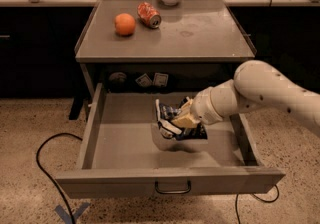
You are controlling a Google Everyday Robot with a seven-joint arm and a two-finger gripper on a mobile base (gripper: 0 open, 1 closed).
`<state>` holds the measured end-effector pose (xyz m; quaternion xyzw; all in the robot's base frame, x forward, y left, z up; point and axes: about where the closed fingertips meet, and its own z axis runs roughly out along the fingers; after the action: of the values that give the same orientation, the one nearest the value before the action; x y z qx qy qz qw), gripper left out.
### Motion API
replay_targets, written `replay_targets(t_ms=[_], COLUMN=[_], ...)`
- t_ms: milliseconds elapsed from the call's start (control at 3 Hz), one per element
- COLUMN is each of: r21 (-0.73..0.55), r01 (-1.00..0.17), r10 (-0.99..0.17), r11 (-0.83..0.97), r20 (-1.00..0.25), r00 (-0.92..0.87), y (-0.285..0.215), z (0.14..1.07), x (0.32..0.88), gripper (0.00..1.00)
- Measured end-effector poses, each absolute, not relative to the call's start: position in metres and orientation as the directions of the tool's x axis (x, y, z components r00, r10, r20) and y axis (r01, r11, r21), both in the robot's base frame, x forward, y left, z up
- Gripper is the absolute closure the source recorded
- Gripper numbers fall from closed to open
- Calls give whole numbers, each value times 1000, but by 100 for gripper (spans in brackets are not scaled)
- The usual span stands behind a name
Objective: Place blue chip bag into top drawer
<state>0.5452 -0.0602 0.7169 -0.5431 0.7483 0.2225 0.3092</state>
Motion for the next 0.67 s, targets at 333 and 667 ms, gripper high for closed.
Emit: replay_targets(t_ms=[333, 667], r21=[50, 100], r01=[-911, -885], r10=[-635, -602], r11=[410, 456], r20=[-701, -698], r00=[-324, -389], y=[-61, -56], z=[662, 630], x=[539, 535], gripper=[100, 100])
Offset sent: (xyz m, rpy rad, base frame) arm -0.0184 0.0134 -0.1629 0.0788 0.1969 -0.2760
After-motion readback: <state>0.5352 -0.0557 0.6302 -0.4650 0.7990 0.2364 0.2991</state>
